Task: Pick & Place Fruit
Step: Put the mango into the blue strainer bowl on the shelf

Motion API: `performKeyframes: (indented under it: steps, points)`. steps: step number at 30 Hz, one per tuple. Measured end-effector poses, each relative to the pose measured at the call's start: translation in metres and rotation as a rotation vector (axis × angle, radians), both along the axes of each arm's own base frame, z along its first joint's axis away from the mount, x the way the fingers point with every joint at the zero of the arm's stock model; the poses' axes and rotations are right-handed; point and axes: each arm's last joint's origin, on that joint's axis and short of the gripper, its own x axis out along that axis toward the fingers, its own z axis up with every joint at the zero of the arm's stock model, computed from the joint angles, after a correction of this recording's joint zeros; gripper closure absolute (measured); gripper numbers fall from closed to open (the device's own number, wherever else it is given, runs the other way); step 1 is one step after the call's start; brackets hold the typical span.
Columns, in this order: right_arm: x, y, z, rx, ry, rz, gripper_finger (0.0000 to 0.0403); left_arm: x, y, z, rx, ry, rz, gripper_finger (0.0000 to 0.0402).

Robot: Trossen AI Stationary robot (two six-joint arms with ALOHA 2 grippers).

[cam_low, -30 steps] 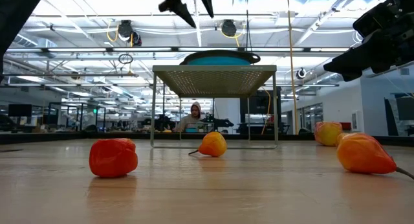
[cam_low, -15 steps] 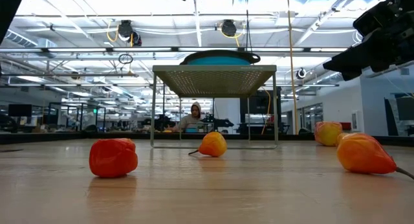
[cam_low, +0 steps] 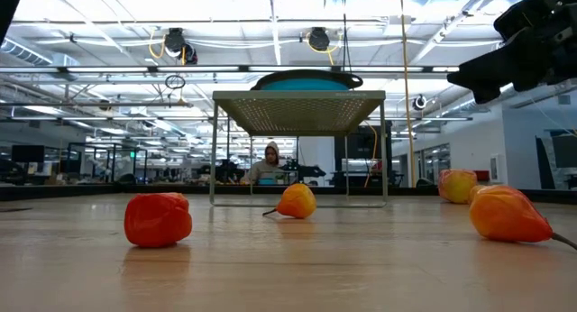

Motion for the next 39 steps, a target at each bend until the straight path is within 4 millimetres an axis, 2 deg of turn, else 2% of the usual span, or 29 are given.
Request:
performKeyframes:
  steps: [19, 24, 30, 39]
  points:
    - [0.000, 0.000, -0.001, 0.001, 0.007, 0.000, 0.0264, 0.000, -0.028, -0.004, 0.034, -0.021, -0.004, 0.0115]
    - [0.000, 0.000, -0.001, 0.001, 0.012, 0.000, 0.0264, 0.008, -0.040, -0.028, 0.000, 0.029, -0.002, 0.0115]
    - [0.000, 0.000, -0.002, 0.003, 0.021, 0.000, 0.0264, 0.022, -0.056, -0.070, -0.107, 0.080, 0.015, 0.0115]
    - [0.000, 0.000, -0.002, 0.003, 0.025, 0.000, 0.0264, 0.033, -0.075, -0.119, -0.150, 0.067, 0.008, 0.0115]
